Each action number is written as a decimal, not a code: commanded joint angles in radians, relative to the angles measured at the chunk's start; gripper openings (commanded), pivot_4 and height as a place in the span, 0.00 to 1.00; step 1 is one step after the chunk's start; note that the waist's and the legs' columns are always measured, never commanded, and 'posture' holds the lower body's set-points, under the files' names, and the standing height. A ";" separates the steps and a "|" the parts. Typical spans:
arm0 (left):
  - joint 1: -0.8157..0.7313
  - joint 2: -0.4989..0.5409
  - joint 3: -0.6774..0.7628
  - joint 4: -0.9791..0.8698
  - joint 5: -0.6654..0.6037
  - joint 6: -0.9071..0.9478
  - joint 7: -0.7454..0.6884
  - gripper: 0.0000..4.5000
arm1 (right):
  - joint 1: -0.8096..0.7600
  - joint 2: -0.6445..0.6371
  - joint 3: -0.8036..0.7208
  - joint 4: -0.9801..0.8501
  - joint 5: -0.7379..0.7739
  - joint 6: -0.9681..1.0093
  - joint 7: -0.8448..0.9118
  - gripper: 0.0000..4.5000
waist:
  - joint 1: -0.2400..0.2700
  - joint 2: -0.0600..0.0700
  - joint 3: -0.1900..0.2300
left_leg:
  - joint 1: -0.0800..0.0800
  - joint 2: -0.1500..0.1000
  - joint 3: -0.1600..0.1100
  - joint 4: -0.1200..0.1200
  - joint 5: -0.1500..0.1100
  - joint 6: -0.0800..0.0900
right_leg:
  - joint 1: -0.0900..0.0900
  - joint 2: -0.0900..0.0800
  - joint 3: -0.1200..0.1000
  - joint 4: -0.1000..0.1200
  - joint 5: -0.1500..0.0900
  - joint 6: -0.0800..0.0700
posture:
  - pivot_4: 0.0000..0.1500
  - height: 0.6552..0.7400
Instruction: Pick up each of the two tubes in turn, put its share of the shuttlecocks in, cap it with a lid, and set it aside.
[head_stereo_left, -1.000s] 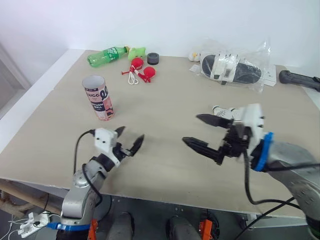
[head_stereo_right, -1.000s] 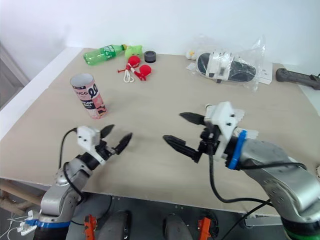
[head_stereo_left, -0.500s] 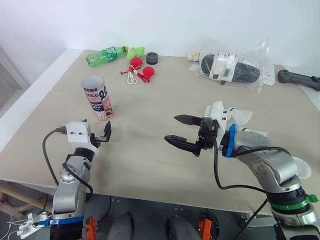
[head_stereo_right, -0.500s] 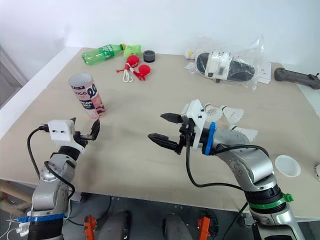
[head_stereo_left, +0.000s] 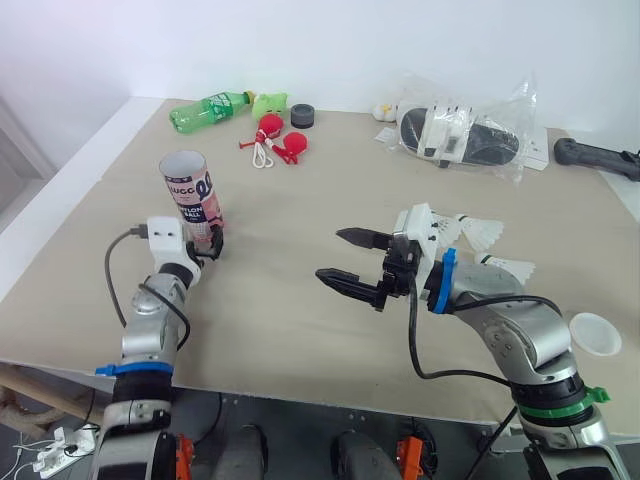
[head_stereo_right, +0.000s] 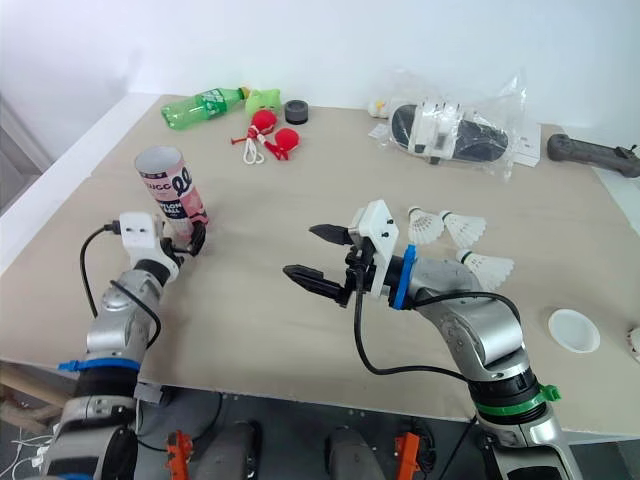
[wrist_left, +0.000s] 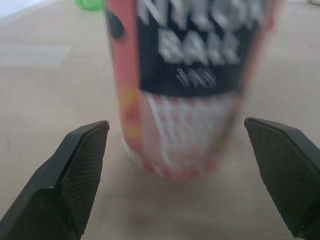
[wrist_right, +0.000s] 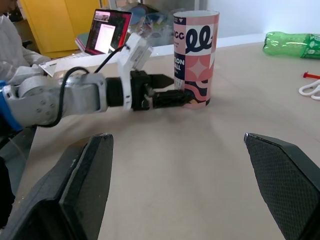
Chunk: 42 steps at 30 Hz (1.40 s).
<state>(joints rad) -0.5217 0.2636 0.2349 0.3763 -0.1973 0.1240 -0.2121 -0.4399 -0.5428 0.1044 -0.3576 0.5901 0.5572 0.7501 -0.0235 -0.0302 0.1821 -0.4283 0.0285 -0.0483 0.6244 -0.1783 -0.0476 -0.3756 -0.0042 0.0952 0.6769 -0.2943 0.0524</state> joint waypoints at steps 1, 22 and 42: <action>-0.088 0.028 0.016 0.114 -0.004 -0.071 -0.023 1.00 | -0.001 0.009 -0.029 -0.042 -0.008 -0.017 -0.012 0.99 | 0.000 0.000 0.000 | 0.000 0.000 0.000 0.000 0.000 0.000 | 0.000 0.000 0.000 0.000 0.000 0.000 | 1.00 1.00; -0.322 0.053 0.005 0.583 0.021 -0.281 -0.094 0.66 | 0.011 0.033 -0.041 -0.070 -0.026 -0.015 -0.059 1.00 | -0.001 0.000 0.000 | -0.003 -0.001 -0.004 0.000 0.001 -0.001 | -0.002 0.000 -0.004 0.001 0.000 -0.001 | 1.00 1.00; -0.220 0.318 -0.344 -0.054 0.055 0.010 -0.794 0.66 | 0.327 -0.027 -0.347 -0.207 -0.216 0.012 -0.415 1.00 | -0.007 0.002 -0.001 | -0.006 0.000 -0.010 -0.001 0.007 -0.004 | -0.006 0.001 -0.011 0.006 0.001 -0.005 | 1.00 1.00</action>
<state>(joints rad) -0.7220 0.5558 -0.1092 0.3687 -0.1378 0.1109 -0.9677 -0.1152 -0.5623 -0.2154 -0.5320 0.4126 0.5906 0.3659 -0.0305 -0.0279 0.1815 -0.4345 0.0290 -0.0586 0.6229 -0.1698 -0.0502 -0.3818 -0.0024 0.0839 0.6826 -0.2931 0.0472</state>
